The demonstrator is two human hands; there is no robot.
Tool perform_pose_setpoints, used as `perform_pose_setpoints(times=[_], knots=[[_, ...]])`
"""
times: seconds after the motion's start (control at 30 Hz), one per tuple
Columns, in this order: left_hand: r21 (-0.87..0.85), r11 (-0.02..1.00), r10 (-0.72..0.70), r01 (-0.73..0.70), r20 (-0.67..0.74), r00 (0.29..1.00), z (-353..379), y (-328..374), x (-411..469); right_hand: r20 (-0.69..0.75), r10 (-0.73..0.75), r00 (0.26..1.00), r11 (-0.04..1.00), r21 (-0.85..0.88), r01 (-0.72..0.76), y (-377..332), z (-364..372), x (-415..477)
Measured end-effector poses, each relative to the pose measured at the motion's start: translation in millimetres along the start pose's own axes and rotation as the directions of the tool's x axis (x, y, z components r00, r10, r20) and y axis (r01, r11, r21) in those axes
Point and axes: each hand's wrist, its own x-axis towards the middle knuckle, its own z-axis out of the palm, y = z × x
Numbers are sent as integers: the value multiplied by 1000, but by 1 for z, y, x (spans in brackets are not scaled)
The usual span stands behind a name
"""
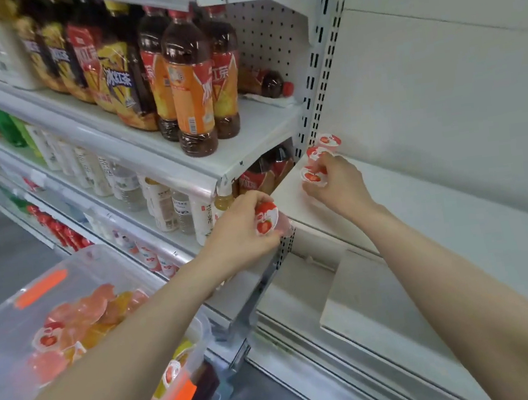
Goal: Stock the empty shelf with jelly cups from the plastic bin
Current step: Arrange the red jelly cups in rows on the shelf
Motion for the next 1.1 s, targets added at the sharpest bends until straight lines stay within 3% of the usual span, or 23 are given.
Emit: perform_pose_setpoints(times=[0.37, 0.57, 0.9, 1.1], knots=[[5, 1000, -7, 8, -50, 999, 17, 5, 33, -118, -182, 976, 981, -90, 172, 20, 17, 21], [149, 987, 73, -56, -109, 991, 29, 17, 66, -72, -316, 946, 926, -238, 292, 33, -4, 21], [210, 977, -17, 34, -79, 997, 53, 16, 89, -114, -299, 948, 880, -417, 227, 64, -47, 29], [226, 974, 33, -14, -81, 996, 54, 14, 86, -78, -281, 957, 872, -437, 220, 61, -44, 19]])
